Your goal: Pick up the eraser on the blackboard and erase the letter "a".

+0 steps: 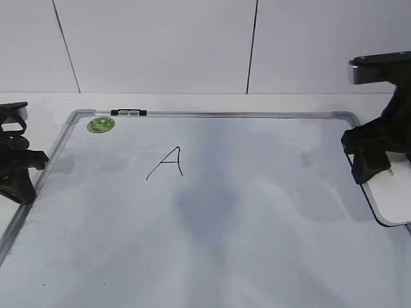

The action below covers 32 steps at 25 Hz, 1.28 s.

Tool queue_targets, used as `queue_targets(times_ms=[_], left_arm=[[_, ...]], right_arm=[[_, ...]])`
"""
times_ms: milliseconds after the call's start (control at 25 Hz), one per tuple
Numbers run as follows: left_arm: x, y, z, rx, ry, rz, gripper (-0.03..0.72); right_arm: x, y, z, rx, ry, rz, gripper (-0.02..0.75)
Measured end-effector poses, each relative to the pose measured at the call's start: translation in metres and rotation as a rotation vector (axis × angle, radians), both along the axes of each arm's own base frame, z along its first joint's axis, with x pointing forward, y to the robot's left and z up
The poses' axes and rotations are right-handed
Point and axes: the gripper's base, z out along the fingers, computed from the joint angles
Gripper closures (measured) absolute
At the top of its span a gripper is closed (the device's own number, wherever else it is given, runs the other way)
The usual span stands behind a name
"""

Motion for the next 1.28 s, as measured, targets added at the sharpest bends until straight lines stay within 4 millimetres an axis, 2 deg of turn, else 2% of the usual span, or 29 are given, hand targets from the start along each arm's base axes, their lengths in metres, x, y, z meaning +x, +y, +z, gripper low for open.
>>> queue_targets(times_ms=[240, 640, 1000, 1280], left_arm=[[0.000, 0.000, 0.000, 0.000, 0.000, -0.002, 0.653], [0.000, 0.000, 0.000, -0.001, 0.000, -0.001, 0.653], [0.000, 0.000, 0.000, -0.001, 0.000, -0.001, 0.653], [0.000, 0.000, 0.000, -0.001, 0.001, -0.001, 0.653]], right_arm=[[0.006, -0.009, -0.008, -0.018, 0.022, -0.046, 0.171], [0.023, -0.042, -0.030, 0.044, 0.104, -0.117, 0.171], [0.058, -0.037, -0.041, 0.078, 0.147, -0.103, 0.171], [0.065, -0.042, -0.053, 0.081, 0.186, -0.112, 0.171]])
